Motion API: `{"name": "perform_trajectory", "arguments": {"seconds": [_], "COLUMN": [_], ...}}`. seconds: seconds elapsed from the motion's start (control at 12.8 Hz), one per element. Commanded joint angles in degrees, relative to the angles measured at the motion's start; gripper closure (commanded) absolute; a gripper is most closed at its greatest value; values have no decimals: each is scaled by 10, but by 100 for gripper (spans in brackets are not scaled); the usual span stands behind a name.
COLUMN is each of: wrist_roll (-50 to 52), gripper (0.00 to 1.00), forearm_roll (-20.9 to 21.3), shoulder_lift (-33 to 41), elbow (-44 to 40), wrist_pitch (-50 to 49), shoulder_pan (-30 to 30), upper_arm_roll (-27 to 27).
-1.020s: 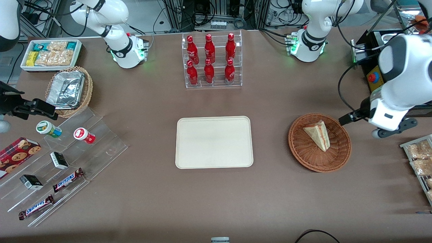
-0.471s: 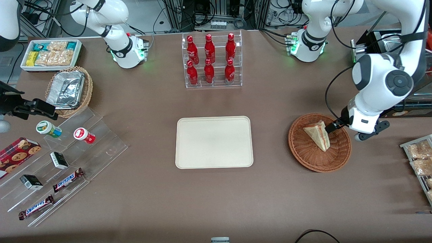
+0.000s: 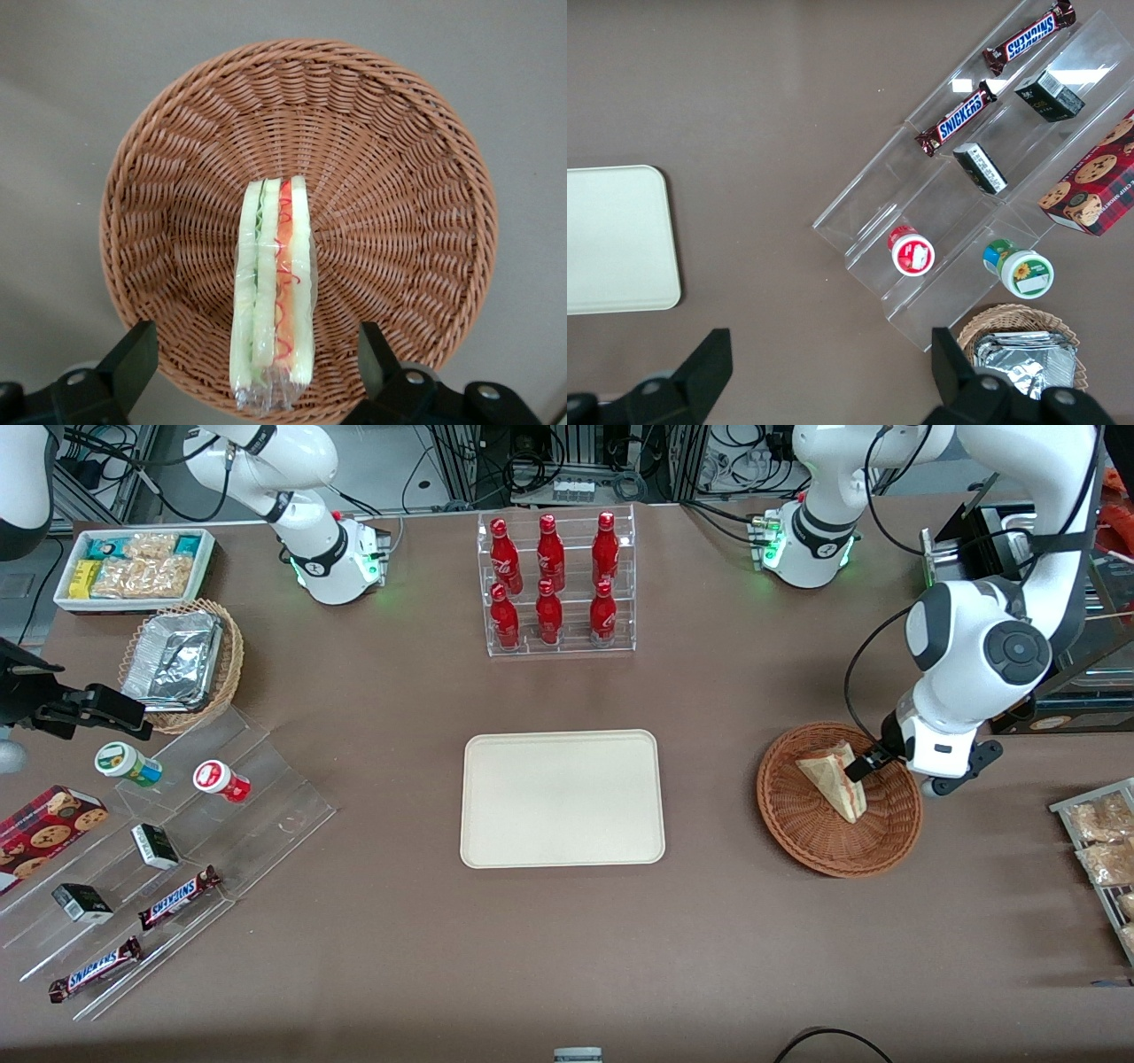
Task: Place sandwich from basket to tray
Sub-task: 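Lower the open left gripper over the wrapped sandwich in the basket, then close the left gripper on the sandwich's wrapped edge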
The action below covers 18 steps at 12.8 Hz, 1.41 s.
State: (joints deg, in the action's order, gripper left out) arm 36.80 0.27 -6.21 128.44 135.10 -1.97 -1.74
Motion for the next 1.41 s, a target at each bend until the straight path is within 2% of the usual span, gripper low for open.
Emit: {"name": "perform_trajectory", "arguments": {"seconds": [0.0,0.31,0.86,0.94,1.02,1.1,1.18,1.33], "wrist_roll": [16,20,32,37,49,63,65,67], "gripper": [0,0,0,5,36,73,100,100], "forearm_roll": [6,6,6,6,6,6,6,6], "shoulder_lift": [-14,-28,-51,-57,-57,-57,-57,-63], "elbow": [11,20,61,66,69,70,69,60], "wrist_pitch": [28,35,109,116,121,121,121,120], "shoulder_pan": [-6,-10,-11,-11,-11,-12,-19,-29], "upper_arm_roll": [-2,-2,-2,-2,-3,-3,-3,-2]}}
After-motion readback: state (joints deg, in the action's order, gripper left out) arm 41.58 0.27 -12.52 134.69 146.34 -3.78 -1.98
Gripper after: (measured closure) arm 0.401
